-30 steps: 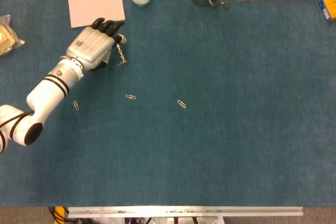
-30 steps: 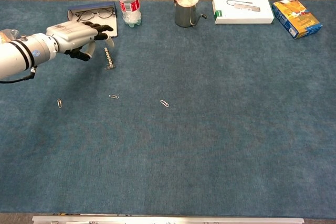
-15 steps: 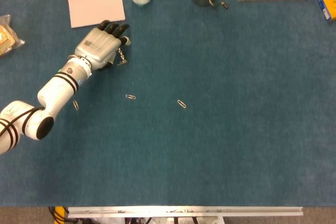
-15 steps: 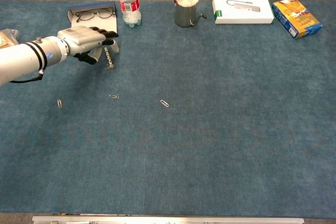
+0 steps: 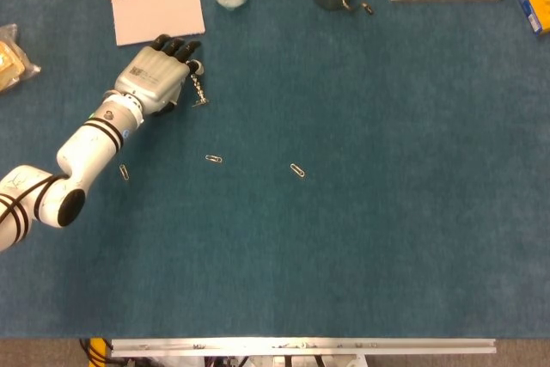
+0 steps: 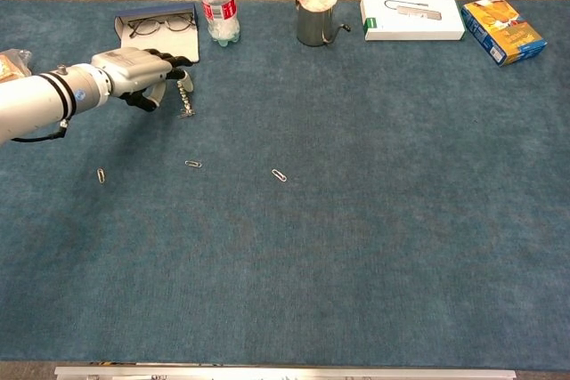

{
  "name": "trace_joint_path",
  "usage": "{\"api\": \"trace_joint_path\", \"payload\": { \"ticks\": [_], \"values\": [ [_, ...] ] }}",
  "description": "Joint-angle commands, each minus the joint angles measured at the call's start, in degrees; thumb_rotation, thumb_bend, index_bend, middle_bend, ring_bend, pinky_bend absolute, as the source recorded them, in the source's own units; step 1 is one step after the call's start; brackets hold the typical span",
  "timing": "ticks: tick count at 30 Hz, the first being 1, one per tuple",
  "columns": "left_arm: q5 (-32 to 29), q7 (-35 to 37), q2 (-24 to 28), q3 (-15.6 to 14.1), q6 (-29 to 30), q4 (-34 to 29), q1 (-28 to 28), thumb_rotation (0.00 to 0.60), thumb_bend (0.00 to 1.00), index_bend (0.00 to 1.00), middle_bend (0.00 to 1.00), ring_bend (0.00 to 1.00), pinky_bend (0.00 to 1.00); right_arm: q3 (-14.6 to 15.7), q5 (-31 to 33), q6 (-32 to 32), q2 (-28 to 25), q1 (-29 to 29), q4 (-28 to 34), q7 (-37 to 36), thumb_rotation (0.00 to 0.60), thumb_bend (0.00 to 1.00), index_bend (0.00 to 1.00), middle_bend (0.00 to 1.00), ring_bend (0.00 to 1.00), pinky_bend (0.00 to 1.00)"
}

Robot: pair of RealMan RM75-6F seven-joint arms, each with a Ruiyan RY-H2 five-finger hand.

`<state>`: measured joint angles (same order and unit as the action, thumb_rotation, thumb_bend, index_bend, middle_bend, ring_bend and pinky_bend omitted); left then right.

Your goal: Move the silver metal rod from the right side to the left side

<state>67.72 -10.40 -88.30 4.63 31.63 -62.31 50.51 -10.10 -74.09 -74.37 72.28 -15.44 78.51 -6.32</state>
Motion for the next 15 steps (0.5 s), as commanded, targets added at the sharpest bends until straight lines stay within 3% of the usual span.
{"api": "trace_joint_path", "payload": {
  "ticks": [1,15],
  "values": [
    [-0.98,0.03,0.02,0.02,-0.15,0.07,-0.11,0.600,0.92,0.21,0.00,0.00,0.00,-0.02,-0.07,0.07,0.04,0.00,0.09,0.17,0.600,0.00,0.06,0.01,0.00,0.00],
    [-1.45,0.58,3.03,0.16,2.53,-4.43,-0.97,0.600,0.92,0.41,0.00,0.00,0.00,-0.25,-0.79,0.30,0.06,-0.34,1.31,1.27,0.600,0.00,0.06,0.01,0.00,0.00]
  ]
}}
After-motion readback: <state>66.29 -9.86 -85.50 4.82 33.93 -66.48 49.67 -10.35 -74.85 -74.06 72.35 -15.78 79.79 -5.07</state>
